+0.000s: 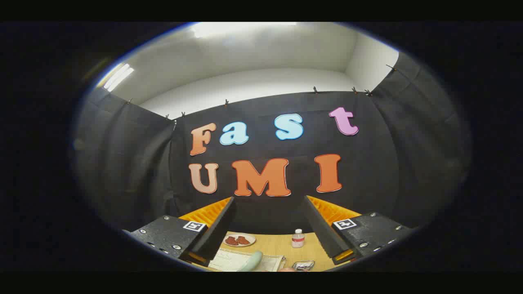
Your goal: Take the plate from the dish rack, then take the spoon from the basket and place it into the plate.
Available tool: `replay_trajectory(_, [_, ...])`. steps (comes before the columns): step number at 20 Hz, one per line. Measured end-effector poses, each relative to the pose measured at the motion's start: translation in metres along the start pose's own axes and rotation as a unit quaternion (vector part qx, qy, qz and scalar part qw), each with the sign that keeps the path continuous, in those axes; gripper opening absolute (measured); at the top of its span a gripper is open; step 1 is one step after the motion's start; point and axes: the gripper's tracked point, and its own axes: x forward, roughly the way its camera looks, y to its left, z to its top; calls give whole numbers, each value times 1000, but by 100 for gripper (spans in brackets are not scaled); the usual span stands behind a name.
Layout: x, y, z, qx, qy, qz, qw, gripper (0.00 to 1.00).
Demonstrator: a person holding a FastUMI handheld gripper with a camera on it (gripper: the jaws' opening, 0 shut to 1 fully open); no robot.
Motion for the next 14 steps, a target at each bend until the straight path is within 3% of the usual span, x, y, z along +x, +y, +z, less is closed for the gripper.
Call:
replay_trajectory(8, [1,7,-2,8,10,12,1000,98])
replay_trajectory(14, [3,-7,-8,2,20,-11,1000,98])
